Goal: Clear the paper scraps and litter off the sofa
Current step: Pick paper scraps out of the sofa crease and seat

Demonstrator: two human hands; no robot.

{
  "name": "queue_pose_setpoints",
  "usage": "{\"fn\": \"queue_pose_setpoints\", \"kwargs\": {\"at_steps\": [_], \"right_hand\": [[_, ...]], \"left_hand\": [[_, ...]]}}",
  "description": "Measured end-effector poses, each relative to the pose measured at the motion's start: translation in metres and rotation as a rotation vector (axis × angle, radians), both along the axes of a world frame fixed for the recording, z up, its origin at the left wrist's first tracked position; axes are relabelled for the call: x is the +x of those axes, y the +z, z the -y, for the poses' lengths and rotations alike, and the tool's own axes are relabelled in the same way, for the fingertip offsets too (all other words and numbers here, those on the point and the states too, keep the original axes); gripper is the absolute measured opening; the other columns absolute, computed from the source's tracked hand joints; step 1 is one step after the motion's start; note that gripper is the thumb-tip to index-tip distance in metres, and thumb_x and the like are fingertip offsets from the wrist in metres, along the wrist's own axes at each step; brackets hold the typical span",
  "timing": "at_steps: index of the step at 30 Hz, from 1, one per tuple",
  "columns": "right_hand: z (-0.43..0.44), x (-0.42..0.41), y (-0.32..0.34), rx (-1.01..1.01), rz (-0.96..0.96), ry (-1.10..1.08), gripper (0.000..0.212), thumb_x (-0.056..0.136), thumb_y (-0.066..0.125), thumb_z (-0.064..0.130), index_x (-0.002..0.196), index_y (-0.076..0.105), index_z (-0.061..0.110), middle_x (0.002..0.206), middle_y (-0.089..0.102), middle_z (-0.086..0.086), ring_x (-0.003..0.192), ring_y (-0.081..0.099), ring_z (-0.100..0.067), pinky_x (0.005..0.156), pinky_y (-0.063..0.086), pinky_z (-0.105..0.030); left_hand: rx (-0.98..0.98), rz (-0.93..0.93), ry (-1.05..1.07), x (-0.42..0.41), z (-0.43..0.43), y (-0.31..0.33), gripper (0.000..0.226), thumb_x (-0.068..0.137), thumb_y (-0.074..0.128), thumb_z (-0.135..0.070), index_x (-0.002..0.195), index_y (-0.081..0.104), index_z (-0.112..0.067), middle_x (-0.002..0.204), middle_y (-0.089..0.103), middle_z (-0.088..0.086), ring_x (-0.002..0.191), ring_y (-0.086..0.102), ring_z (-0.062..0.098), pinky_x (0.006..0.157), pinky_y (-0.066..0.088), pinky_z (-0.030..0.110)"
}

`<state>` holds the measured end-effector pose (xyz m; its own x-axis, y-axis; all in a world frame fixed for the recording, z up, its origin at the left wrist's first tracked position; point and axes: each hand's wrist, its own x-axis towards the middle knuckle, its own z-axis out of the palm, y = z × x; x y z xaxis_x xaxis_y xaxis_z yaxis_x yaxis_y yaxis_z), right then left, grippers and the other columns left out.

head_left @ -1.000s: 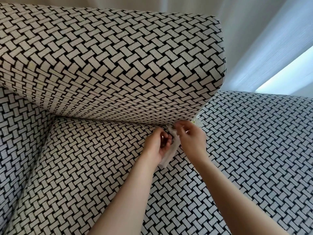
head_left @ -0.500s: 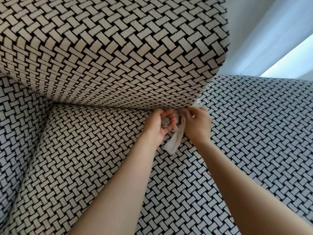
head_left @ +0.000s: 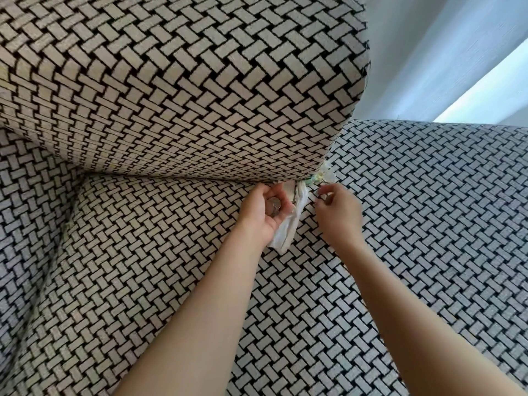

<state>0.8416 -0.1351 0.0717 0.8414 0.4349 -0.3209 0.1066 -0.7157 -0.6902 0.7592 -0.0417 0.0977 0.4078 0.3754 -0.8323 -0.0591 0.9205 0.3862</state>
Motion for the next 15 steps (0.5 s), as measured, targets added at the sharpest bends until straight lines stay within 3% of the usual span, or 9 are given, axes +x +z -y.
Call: {"fn": "queue_pose_setpoints", "kwargs": {"at_steps": [4, 7, 9, 12, 15], "right_hand": [[-0.008, -0.001, 0.004, -0.115, 0.083, 0.172, 0.046, 0.081, 0.062, 0.047, 0.121, 0.056, 0.025, 0.112, 0.055, -0.001, 0.084, 0.054, -0.015, 0.061, 0.043, -0.028], [-0.014, -0.004, 0.006, -0.156, 0.181, 0.11, 0.039, 0.083, 0.06, 0.044, 0.118, 0.06, 0.025, 0.115, 0.056, 0.002, 0.084, 0.054, -0.014, 0.062, 0.04, -0.026], [-0.02, -0.005, 0.004, -0.153, 0.126, 0.045, 0.031, 0.084, 0.06, 0.041, 0.111, 0.063, 0.026, 0.112, 0.057, 0.004, 0.083, 0.053, -0.013, 0.063, 0.041, -0.027], [-0.027, -0.002, 0.003, -0.094, -0.017, -0.009, 0.011, 0.083, 0.061, 0.026, 0.086, 0.067, 0.018, 0.098, 0.066, -0.002, 0.075, 0.06, -0.02, 0.061, 0.048, -0.033], [-0.029, 0.0, 0.005, -0.057, -0.11, 0.008, 0.013, 0.079, 0.059, 0.009, 0.084, 0.068, 0.002, 0.07, 0.065, -0.01, 0.055, 0.046, -0.018, 0.051, 0.037, -0.027]], "left_hand": [[-0.026, -0.018, 0.016, -0.005, -0.004, 0.003, 0.033, 0.097, 0.038, -0.017, 0.074, 0.057, -0.003, 0.066, 0.055, 0.007, 0.057, 0.052, 0.013, 0.043, 0.051, 0.016], [-0.017, -0.022, -0.015, -0.011, -0.005, 0.008, 0.036, 0.097, 0.038, -0.018, 0.072, 0.059, -0.003, 0.062, 0.057, 0.007, 0.055, 0.052, 0.012, 0.043, 0.052, 0.017], [0.005, -0.027, -0.027, -0.015, -0.007, 0.009, 0.037, 0.097, 0.038, -0.017, 0.071, 0.06, -0.004, 0.052, 0.058, 0.005, 0.051, 0.053, 0.011, 0.045, 0.051, 0.018], [0.034, -0.031, -0.031, -0.024, -0.009, 0.009, 0.031, 0.097, 0.037, -0.016, 0.076, 0.058, -0.005, 0.064, 0.055, 0.005, 0.059, 0.05, 0.012, 0.049, 0.051, 0.018], [0.039, -0.049, -0.033, -0.033, -0.008, 0.008, 0.029, 0.097, 0.037, -0.015, 0.079, 0.057, -0.006, 0.069, 0.054, 0.004, 0.061, 0.05, 0.012, 0.055, 0.05, 0.021]]}}
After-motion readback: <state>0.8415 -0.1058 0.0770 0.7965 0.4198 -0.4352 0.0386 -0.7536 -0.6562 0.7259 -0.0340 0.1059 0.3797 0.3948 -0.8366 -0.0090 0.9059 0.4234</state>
